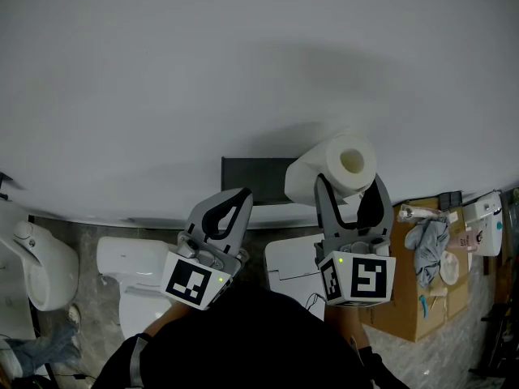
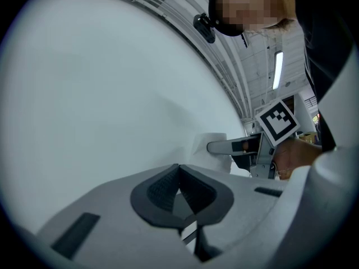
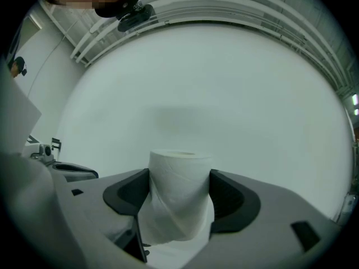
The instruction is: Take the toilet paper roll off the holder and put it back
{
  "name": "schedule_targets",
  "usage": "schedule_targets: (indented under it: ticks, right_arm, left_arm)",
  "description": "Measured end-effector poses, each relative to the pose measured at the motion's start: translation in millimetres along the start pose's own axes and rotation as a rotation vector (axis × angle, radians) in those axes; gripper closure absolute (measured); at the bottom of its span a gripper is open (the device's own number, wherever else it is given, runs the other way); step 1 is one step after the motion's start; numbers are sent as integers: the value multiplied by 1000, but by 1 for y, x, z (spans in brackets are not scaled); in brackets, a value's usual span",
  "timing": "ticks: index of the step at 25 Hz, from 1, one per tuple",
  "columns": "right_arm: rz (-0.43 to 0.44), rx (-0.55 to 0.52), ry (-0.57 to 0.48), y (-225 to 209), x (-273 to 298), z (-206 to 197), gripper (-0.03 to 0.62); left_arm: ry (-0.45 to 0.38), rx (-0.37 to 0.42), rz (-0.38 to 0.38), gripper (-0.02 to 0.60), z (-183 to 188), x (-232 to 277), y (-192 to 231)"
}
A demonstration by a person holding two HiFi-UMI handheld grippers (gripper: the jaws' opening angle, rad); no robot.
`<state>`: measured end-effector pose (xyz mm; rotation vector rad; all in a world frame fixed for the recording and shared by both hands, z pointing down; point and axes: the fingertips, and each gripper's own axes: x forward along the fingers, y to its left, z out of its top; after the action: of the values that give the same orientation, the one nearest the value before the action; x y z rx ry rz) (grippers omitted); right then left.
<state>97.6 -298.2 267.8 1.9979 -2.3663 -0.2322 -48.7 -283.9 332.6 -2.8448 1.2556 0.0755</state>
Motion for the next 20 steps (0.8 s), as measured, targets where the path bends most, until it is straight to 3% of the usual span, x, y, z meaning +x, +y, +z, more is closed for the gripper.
schedule_targets:
  ticks: [20]
  right_arm:
    - [17,-4,-16,5,-1,7,247]
  left_arm:
    - [1,0,2,575,0,-3,-1]
